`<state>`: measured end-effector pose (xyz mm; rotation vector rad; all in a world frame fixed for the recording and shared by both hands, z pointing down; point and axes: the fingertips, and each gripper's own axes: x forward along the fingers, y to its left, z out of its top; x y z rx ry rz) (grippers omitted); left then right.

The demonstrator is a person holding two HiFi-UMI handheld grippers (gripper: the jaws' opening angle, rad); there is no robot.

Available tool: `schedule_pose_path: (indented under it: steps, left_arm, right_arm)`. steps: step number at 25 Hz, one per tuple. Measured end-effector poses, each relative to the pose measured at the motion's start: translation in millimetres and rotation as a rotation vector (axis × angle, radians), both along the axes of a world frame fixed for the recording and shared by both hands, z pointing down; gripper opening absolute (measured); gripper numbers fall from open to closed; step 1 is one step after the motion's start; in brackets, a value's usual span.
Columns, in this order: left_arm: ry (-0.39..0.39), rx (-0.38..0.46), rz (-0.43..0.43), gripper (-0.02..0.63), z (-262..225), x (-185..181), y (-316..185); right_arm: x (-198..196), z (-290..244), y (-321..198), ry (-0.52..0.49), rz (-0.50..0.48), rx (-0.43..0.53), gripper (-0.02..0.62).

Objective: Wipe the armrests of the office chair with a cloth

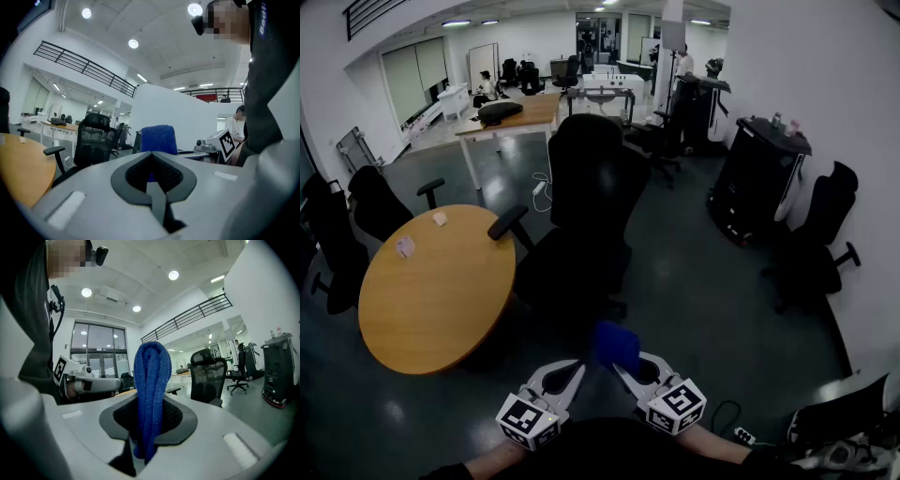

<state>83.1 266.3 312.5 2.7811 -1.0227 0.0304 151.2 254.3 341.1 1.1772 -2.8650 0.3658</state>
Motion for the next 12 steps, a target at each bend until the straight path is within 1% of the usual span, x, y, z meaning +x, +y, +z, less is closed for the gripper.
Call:
schedule_pose_path:
  steps: [9,12]
  left_arm:
    - [0.008,-0.008,-0.013,0.014,-5.9,3.9,-2.5]
    - [0.003,-0.006,-0.018,0.014,-3.9,6.0,-3.7]
  right_arm:
    - [4.0,1.3,-2.7,0.002,-0.007,-0.005,0.091]
    - [4.9,0.1,-3.6,-0.017,-0.019,-0.008,0.091]
